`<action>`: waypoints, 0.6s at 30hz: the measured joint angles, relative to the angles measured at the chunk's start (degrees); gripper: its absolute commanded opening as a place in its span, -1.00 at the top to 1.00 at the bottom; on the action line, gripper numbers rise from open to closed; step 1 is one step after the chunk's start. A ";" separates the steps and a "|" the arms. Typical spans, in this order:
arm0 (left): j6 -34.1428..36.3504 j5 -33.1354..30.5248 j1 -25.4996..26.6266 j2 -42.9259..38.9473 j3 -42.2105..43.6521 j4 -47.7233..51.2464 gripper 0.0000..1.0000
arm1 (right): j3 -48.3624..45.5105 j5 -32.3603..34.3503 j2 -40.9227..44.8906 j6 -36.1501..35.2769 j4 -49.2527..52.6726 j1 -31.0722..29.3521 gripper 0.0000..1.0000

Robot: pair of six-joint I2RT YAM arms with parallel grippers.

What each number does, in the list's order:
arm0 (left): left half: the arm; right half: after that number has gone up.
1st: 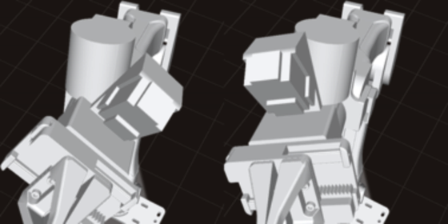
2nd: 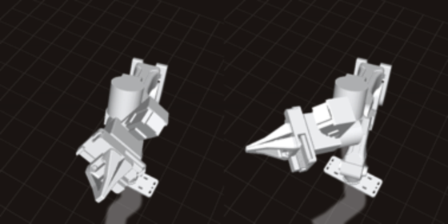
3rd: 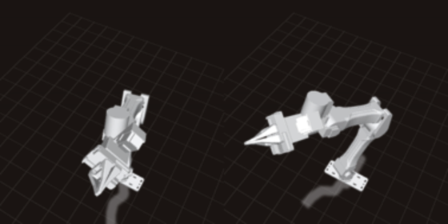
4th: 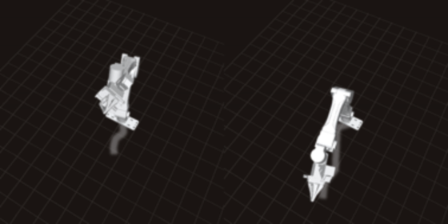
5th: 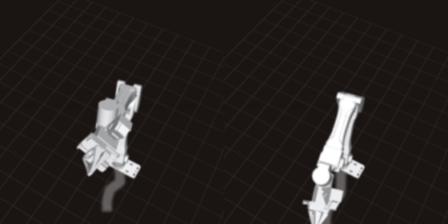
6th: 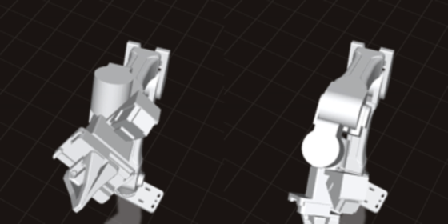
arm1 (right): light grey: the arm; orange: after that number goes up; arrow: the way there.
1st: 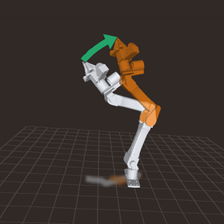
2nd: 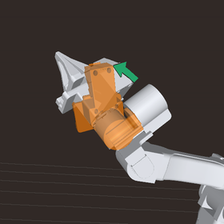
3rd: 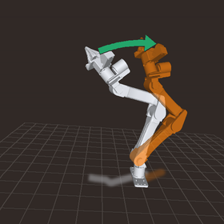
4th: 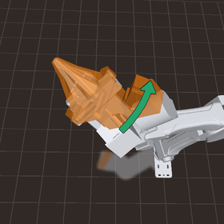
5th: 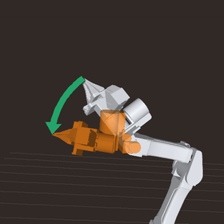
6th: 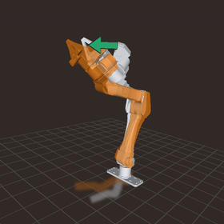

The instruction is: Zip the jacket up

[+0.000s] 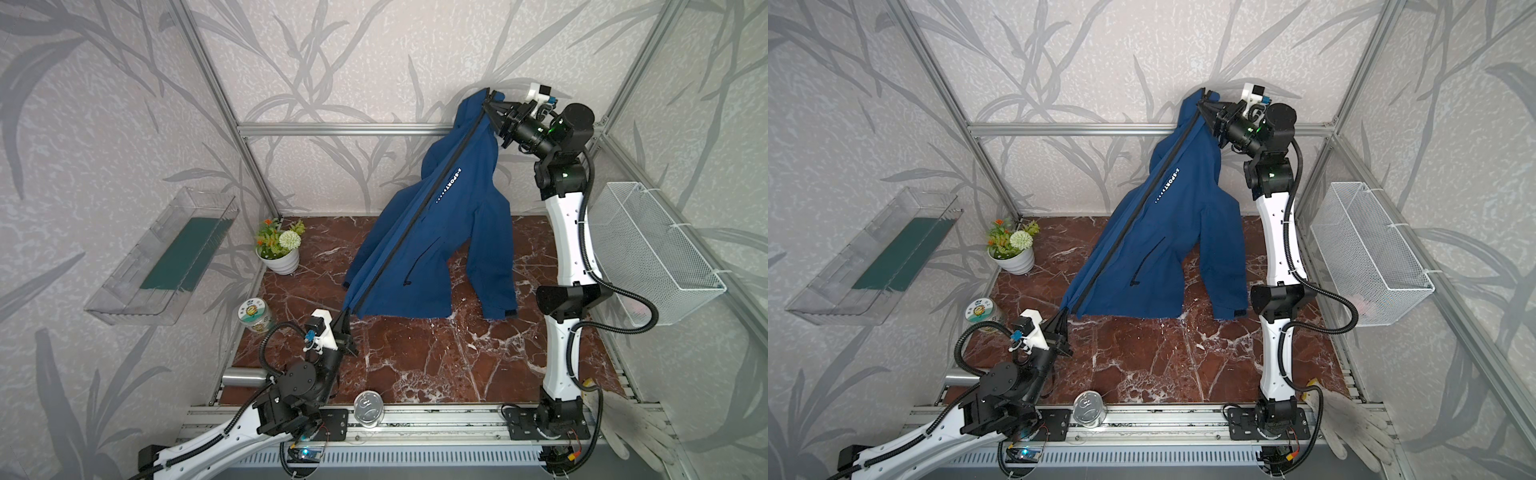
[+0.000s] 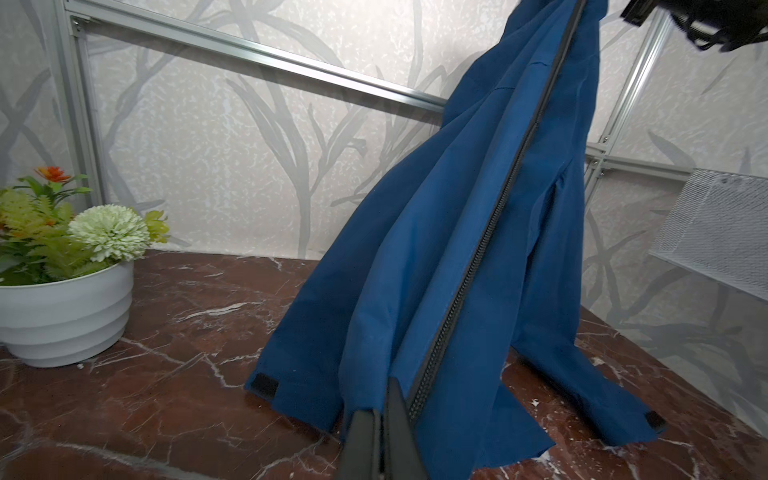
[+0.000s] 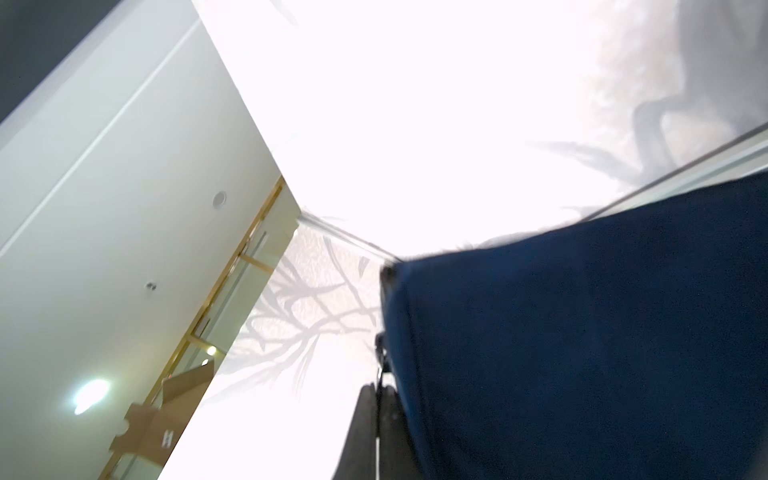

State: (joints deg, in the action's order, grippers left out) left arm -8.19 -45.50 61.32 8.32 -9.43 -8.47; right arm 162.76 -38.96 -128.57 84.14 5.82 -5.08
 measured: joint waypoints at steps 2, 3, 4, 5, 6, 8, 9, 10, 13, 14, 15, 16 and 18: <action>0.02 0.61 0.04 0.07 0.28 0.11 1.00 | -1.09 -0.59 0.61 0.11 0.17 1.20 1.00; 0.04 0.63 0.07 0.04 0.28 -0.09 1.00 | -1.51 -0.61 0.74 0.11 0.15 1.29 1.00; 0.04 0.52 0.02 0.02 0.28 -0.07 1.00 | -1.75 -0.59 0.90 0.11 0.13 1.25 1.00; 0.07 0.52 0.00 0.02 0.28 0.09 1.00 | -1.88 -0.57 0.92 0.09 0.11 1.16 1.00; 0.11 0.55 0.00 0.02 0.28 0.15 1.00 | -2.12 -0.57 1.07 0.11 0.09 1.16 1.00; 0.52 0.63 -0.04 0.02 0.28 0.04 1.00 | -2.56 -0.52 1.49 0.11 0.09 1.18 1.00; 0.70 0.74 -0.13 0.17 0.28 -0.04 1.00 | -2.56 -0.48 1.64 0.02 0.28 1.20 1.00; 0.94 0.81 -0.39 0.57 0.26 -0.15 1.00 | -2.60 -0.42 1.90 -0.17 0.90 1.20 1.00; 1.40 1.79 -2.47 3.98 -0.83 0.50 1.00 | -3.10 0.37 3.48 -3.26 5.66 1.44 1.00; 1.51 2.49 -3.87 5.77 -1.79 1.09 1.00 | -3.69 1.03 4.22 -4.52 7.41 1.57 1.00; 1.53 3.56 -5.79 8.04 -3.10 1.92 1.00 | -5.16 2.03 5.60 -6.51 9.55 1.79 1.00; 1.42 4.76 -7.96 10.45 -4.79 3.02 1.00 | -8.02 3.45 7.76 -8.31 11.30 2.08 1.00; 1.05 7.93 -13.07 15.19 -8.15 4.63 1.00 | -17.66 6.88 13.73 -11.13 11.98 2.73 1.00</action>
State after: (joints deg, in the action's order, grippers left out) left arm -7.14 -37.56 48.25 23.51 -17.58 -3.84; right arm 145.10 -32.08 -114.85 73.01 17.80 -2.35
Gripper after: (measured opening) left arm 0.045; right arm 0.046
